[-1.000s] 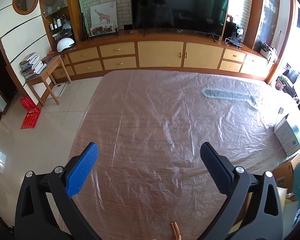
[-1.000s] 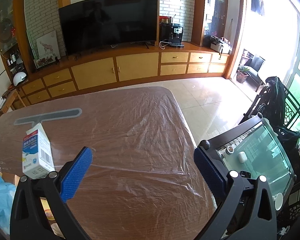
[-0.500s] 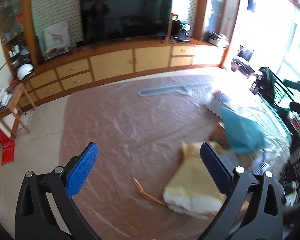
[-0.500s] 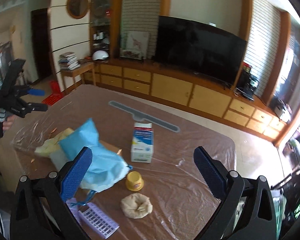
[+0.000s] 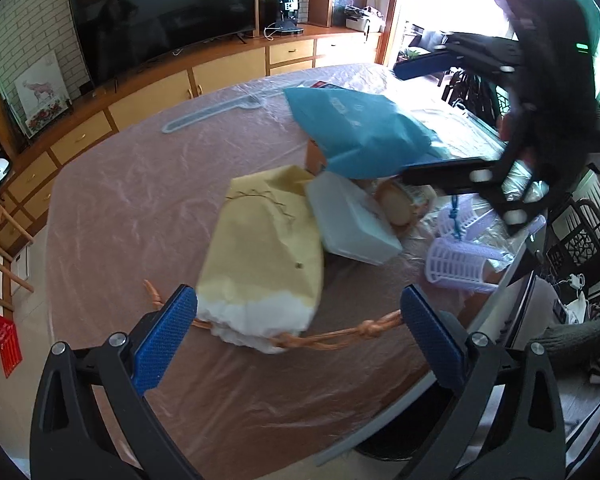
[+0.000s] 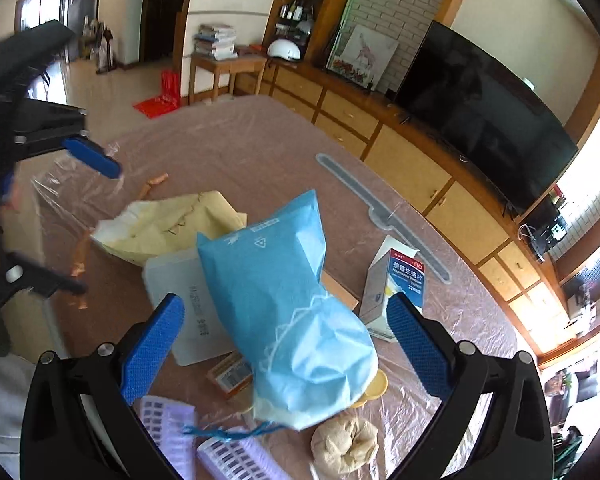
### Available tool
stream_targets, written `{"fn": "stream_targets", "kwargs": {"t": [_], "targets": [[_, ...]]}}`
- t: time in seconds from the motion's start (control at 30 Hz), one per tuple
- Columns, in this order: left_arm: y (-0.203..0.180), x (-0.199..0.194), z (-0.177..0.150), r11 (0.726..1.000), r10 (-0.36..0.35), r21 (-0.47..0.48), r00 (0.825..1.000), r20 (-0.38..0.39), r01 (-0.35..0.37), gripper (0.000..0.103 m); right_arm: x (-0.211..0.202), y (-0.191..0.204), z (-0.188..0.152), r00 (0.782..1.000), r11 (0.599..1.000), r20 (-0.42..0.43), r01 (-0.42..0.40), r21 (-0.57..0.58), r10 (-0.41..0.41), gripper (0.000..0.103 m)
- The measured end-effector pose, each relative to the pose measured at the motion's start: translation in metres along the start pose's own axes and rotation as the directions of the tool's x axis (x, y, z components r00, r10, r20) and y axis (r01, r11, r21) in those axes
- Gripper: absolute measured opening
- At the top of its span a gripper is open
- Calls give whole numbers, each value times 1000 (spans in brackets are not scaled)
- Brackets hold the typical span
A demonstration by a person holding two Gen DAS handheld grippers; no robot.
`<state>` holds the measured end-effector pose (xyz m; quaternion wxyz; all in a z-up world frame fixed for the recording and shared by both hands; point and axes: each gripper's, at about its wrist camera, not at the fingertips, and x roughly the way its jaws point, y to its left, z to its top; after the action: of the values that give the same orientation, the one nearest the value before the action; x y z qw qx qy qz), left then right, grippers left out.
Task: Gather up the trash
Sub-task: 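Grasp the blue paper bag with the right tool while the left tool grasps a purple hair roller, then lift the blue bag with the right tool while the left tool lifts the purple roller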
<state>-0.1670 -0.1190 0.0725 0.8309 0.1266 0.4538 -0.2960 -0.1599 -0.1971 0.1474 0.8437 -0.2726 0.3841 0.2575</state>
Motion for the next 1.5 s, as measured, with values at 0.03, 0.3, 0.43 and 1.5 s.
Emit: {"fn": "stream_targets", "kwargs": {"t": [0.03,0.3,0.43,1.5], "targets": [[-1,-2,-2,1000,-23,-9,1000,0,23,102,8,-1,1,1000,1000,-16,12,-5,-12,98],[-71,16,-12,987,-154,46,988,-18,155,102,42,-10,4,994,997,-99,-34,74,42,82],[-102,34,-9,977,-170,120,984,-47,174,102,47,-9,5,994,995,-99,-43,94,52,76],[-74,39,4,968,-251,4,968,-2,251,77,-22,-86,-26,962,819,196,-265,508,189,48]]}}
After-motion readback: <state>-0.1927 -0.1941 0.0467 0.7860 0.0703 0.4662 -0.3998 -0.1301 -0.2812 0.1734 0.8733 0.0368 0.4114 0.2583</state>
